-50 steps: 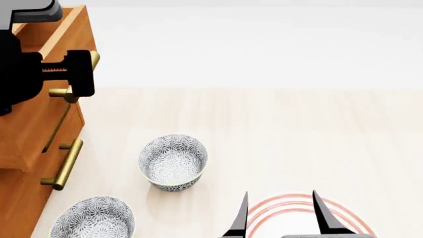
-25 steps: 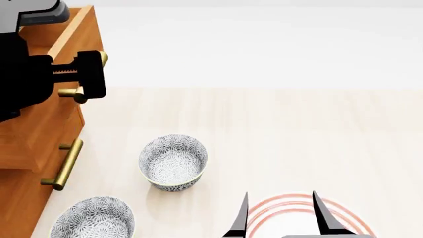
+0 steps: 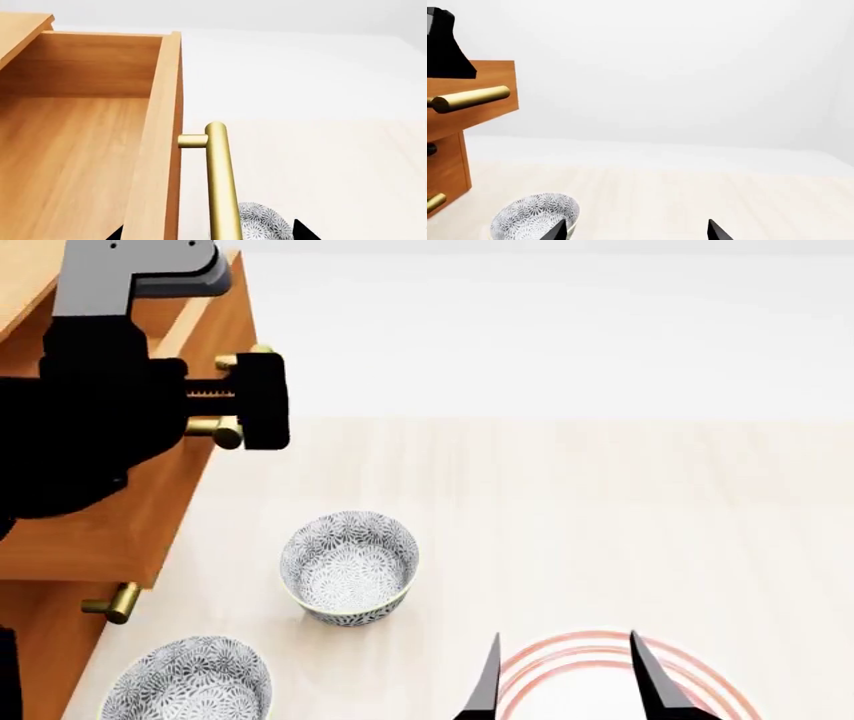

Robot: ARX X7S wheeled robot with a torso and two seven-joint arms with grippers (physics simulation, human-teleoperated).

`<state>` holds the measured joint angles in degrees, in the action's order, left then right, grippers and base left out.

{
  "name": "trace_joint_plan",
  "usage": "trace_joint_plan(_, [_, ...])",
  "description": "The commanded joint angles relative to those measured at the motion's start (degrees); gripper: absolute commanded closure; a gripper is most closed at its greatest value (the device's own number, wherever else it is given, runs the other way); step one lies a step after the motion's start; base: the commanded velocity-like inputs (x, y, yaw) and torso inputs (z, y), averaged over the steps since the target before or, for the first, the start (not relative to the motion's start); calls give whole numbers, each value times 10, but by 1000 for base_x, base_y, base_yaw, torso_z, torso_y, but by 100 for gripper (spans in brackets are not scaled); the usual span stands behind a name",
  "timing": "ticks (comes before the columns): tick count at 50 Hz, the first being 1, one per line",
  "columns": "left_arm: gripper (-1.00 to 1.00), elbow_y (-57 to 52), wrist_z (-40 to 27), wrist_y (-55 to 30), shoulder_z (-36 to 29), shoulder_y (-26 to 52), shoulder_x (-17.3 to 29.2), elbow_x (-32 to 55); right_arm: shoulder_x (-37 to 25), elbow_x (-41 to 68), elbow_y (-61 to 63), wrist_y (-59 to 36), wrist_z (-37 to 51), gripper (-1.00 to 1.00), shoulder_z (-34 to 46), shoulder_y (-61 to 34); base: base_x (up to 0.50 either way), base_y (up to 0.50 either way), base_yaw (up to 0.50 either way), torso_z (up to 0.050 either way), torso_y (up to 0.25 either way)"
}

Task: Open the top drawer of the cabinet.

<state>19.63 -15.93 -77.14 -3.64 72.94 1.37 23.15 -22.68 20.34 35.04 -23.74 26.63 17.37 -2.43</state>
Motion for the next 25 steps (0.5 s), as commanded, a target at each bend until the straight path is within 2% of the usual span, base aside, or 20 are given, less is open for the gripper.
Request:
trace_joint_plan(1, [-100, 22, -38, 21, -64, -29, -10, 223, 0, 0, -8, 6, -2, -100, 4, -2, 0, 0, 0, 0, 0])
trace_joint_plan(25, [-100, 22, -183, 116, -241, -8, -12, 494, -9, 10, 1, 3, -2, -100, 1, 0, 0, 0, 0, 0, 4])
